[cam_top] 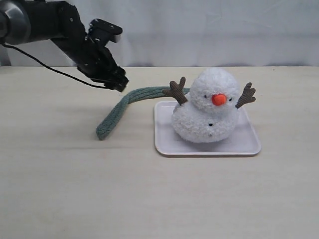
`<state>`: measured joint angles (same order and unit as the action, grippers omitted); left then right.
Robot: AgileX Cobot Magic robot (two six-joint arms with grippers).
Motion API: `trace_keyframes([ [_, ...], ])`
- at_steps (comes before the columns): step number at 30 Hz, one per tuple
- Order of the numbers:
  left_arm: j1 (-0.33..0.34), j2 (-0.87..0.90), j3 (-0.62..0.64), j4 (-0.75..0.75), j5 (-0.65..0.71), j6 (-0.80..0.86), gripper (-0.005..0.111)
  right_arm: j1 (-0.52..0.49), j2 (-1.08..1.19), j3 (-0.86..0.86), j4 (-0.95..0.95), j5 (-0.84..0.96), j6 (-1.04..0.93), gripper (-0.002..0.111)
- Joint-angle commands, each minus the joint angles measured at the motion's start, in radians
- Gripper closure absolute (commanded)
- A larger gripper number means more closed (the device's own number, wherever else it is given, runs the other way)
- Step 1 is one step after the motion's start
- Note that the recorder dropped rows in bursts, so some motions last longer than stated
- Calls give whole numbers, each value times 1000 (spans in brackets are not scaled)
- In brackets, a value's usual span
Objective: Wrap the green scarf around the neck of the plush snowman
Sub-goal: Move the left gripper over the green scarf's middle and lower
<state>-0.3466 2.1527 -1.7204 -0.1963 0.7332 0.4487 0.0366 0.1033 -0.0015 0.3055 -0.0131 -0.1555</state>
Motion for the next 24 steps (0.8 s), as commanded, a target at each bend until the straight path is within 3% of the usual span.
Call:
trace_keyframes([
  [1,-49,23,-11,-204,-65,255,40,0,2,1,-4,22,-9,104],
  [9,-106,116,-20,-115,-239,278,40,0,2,1,-4,27,-9,104],
  [17,-59,206,-120,-111,-258,259,40,0,2,1,-4,44,-7,104],
  [24,-56,309,-232,-93,-211,263,40,0,2,1,-4,73,-7,104],
])
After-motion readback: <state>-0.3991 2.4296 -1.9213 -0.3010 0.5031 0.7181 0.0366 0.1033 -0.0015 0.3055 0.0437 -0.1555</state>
